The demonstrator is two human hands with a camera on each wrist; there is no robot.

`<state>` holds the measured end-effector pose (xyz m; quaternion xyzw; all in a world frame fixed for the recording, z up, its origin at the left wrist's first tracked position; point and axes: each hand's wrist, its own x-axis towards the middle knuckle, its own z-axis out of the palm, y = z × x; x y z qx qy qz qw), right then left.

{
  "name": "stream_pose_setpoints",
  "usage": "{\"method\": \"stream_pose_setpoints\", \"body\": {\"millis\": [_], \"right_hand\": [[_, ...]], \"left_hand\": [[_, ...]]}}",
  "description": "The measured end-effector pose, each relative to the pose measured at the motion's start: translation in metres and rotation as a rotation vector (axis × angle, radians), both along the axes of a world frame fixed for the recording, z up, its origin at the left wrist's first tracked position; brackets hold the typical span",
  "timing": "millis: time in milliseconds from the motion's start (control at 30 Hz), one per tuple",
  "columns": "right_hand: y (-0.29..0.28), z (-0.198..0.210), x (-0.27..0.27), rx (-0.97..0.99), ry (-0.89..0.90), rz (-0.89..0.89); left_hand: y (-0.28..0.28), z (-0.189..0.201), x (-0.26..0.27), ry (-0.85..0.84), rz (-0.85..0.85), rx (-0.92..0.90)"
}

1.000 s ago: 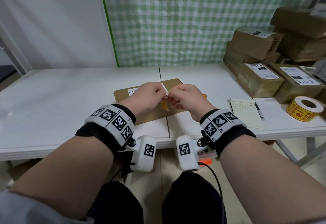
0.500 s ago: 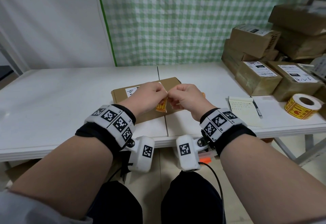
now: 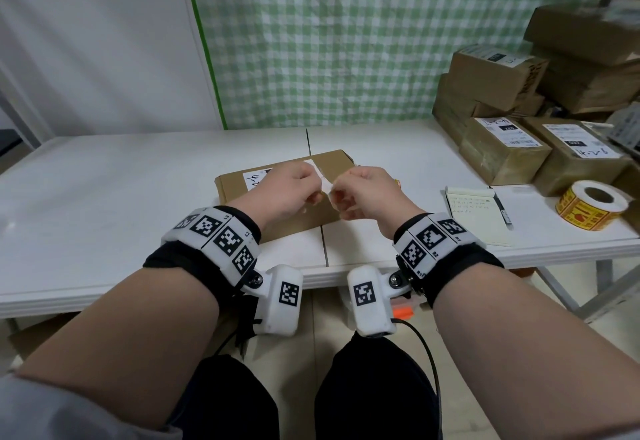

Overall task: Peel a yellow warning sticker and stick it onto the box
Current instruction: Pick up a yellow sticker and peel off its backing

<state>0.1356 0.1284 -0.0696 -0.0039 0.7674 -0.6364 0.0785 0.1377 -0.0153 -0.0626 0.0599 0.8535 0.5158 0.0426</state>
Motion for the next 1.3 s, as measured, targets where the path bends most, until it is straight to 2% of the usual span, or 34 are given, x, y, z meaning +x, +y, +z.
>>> {"method": "stream_pose_setpoints", "body": {"millis": [100, 200, 333, 467, 633, 700, 833, 1033, 1200, 1300], "right_hand": [[0.002, 0.005, 0.002, -0.041, -0.085, 0.115], [0.002, 0.002, 0.004, 0.006, -0.016, 0.189], [0.001, 0.001, 0.001, 0.002, 0.034, 0.184], [-0.001, 0.001, -0.001, -0.011, 0.063, 0.205], [0.0, 0.0, 0.0, -0.023, 0.055, 0.207], [-0.001, -0.001, 0.0, 0.033, 0.089, 0.177], [0.001, -0.005, -0.006, 0.277, 0.177, 0.076], [0.004, -0.006, -0.009, 0.352, 0.188, 0.02], [0.004, 0.003, -0.005, 0.175, 0.038, 0.069], [0.001, 0.005, -0.005, 0.144, 0.032, 0.105]], "left_hand": [[0.0, 0.0, 0.0, -0.031, -0.024, 0.055], [0.0, 0.001, 0.0, -0.052, -0.035, 0.107], [0.001, 0.004, 0.0, -0.109, -0.014, 0.188], [0.001, 0.0, 0.0, -0.05, -0.062, 0.079], [0.0, -0.002, -0.002, -0.029, -0.069, 0.087], [-0.001, -0.003, -0.004, -0.003, -0.064, 0.039], [-0.008, -0.003, -0.006, 0.032, -0.044, -0.093], [-0.01, 0.001, -0.007, 0.042, -0.051, -0.159], [-0.014, 0.001, -0.005, 0.006, -0.101, -0.107], [-0.012, 0.003, -0.003, -0.028, -0.135, -0.076]]}}
